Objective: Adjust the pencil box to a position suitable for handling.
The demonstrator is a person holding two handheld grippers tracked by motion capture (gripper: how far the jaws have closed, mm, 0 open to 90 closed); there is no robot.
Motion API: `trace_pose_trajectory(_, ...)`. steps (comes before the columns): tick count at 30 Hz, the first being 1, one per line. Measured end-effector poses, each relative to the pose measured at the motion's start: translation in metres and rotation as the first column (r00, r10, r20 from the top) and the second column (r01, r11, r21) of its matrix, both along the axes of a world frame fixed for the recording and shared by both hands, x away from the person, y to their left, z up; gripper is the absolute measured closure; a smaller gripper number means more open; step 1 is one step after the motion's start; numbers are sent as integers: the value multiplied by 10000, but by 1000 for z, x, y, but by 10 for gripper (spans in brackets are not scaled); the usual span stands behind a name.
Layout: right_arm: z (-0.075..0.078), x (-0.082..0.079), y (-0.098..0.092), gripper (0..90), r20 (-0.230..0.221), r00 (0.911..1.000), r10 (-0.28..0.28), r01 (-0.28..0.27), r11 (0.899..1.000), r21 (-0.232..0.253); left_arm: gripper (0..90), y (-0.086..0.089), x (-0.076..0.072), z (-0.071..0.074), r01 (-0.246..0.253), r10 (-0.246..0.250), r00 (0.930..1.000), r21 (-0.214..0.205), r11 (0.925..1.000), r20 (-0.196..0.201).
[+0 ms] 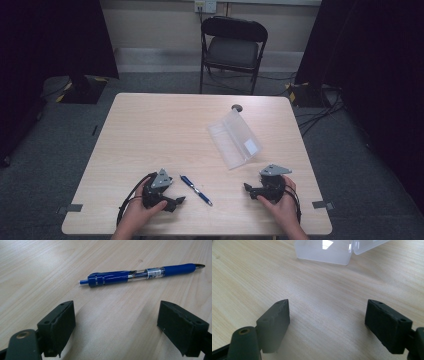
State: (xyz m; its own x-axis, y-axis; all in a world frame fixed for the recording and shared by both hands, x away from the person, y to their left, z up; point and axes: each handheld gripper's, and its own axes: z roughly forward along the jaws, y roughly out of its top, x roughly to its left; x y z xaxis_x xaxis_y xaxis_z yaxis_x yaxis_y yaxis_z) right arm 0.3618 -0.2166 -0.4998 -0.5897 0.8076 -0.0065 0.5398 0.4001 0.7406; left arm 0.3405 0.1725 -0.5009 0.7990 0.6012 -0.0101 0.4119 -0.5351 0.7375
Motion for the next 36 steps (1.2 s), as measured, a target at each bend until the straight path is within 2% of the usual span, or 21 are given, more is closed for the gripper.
trace_pose_trajectory(14,0,0,0,202,42,9999,108,-108,9999,-3,144,0,0,0,1,-1,10000,1,10000,0)
trace_pose_trajectory(16,0,-1,1,266,54,9999,94,-95,9999,66,144,0,0,0,2,-2,10000,1,10000,-2)
trace_pose_trajectory(18,1,-1,1,272,129,9998,164,-165,9998,82,145,0,0,0,0,0,10000,-3,10000,-1)
trace_pose_trajectory(21,3,-1,6,268,-37,9995,305,-305,9995,106,144,0,0,0,1,-1,10000,-2,10000,-2)
trace_pose_trajectory(22,5,-1,10,269,-70,9990,435,-432,9986,292,145,0,0,0,2,-2,10000,0,10000,1)
trace_pose_trajectory(35,24,16,36,317,4,9976,690,-688,9944,799,144,0,0,0,9,-9,10000,12,10000,0)
trace_pose_trajectory(36,26,18,41,316,80,9972,743,-747,9947,705,143,0,0,0,6,-6,10000,4,10000,3)
